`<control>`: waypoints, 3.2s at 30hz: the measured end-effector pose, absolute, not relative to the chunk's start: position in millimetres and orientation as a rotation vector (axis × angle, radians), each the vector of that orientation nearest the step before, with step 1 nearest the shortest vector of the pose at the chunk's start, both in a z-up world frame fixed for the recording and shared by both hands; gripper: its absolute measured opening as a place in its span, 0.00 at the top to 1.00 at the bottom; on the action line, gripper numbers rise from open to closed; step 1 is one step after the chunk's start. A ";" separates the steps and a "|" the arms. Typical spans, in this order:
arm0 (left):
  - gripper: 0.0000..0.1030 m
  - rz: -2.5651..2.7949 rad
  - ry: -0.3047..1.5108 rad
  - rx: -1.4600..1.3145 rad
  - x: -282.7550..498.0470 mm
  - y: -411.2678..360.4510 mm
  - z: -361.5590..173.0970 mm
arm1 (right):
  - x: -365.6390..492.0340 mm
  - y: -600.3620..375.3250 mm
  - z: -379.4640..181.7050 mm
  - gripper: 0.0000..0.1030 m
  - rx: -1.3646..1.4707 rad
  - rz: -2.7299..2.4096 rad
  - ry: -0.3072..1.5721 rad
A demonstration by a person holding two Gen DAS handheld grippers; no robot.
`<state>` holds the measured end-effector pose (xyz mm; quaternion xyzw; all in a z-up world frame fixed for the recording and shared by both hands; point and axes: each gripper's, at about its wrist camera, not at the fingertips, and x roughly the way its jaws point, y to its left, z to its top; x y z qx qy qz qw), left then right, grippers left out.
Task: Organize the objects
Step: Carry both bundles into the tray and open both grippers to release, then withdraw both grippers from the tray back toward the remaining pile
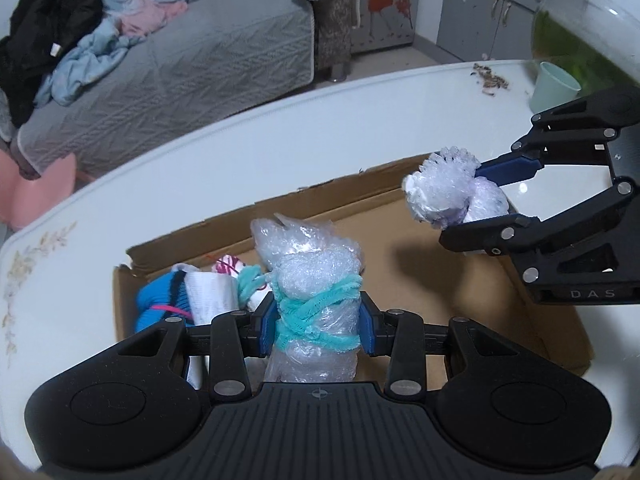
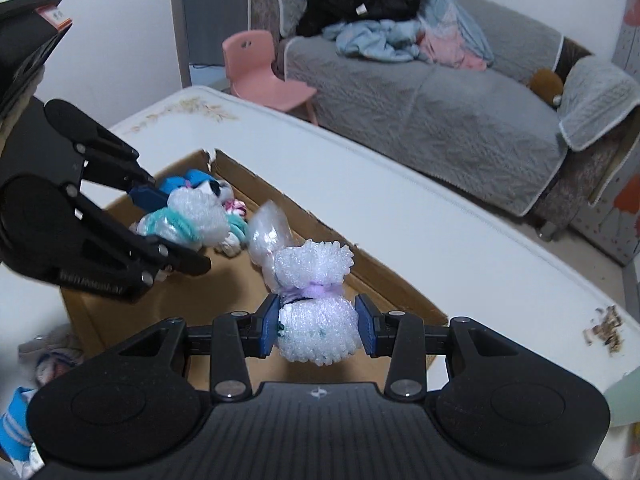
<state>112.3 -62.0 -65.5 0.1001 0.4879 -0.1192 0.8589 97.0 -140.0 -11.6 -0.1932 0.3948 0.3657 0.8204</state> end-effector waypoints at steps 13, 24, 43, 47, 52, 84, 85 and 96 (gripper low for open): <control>0.55 -0.235 1.052 0.184 122.8 -69.4 -90.5 | 109.9 -133.8 -32.1 0.64 -0.418 0.766 0.889; 0.55 -0.216 1.075 0.160 127.0 -69.6 -104.8 | 119.0 -125.4 -45.9 0.64 -0.439 0.773 0.907; 0.34 -0.188 1.084 0.158 126.0 -67.9 -104.2 | 119.9 -126.2 -44.0 0.57 -0.443 0.760 0.912; 0.30 -0.186 1.082 0.158 125.9 -68.8 -103.0 | 119.0 -126.9 -42.0 0.51 -0.443 0.750 0.910; 0.27 -0.189 1.080 0.165 121.6 -70.3 -97.3 | 116.3 -128.7 -38.4 0.48 -0.444 0.747 0.910; 0.14 -0.130 1.058 0.174 32.9 -32.5 -15.8 | 40.7 -105.3 13.2 0.17 -0.531 0.847 0.802; 0.14 -0.131 1.057 0.174 27.7 -30.9 -13.0 | 35.2 -105.0 15.3 0.14 -0.534 0.853 0.795; 0.10 -0.121 1.067 0.174 -56.5 -12.6 -10.5 | -37.7 -118.3 29.0 0.12 -0.537 0.861 0.778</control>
